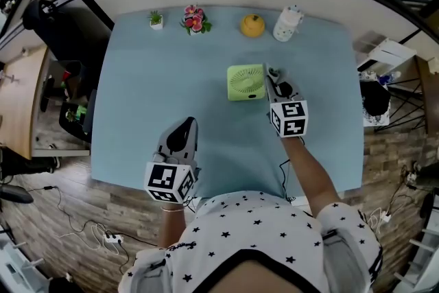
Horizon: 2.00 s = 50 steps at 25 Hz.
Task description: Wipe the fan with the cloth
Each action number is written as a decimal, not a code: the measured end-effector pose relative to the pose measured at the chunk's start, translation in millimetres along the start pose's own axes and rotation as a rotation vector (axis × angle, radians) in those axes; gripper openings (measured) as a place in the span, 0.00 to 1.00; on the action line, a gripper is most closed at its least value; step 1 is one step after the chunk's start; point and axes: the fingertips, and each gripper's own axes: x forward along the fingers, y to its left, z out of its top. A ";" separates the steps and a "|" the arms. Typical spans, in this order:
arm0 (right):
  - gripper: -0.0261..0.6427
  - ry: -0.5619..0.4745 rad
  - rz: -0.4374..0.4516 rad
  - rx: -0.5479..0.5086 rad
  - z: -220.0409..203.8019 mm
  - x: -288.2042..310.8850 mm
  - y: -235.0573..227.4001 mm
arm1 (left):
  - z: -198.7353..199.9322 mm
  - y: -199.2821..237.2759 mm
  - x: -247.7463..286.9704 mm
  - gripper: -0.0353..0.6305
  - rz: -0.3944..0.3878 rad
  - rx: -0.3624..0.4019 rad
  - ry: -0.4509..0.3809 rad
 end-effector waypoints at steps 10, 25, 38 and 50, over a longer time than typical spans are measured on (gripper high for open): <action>0.11 0.040 -0.016 0.006 -14.9 -0.7 -13.5 | 4.7 -6.5 3.8 0.10 -0.008 0.007 -0.007; 0.11 -0.033 0.213 -0.252 15.5 8.8 99.0 | 0.7 2.4 -15.4 0.10 0.026 -0.012 -0.021; 0.11 0.076 0.216 -0.199 -15.6 40.9 119.7 | -14.1 35.7 -52.0 0.10 0.131 -0.047 -0.010; 0.11 0.037 0.094 -0.096 -7.9 23.9 63.2 | -9.0 18.4 -38.6 0.10 0.074 -0.021 -0.009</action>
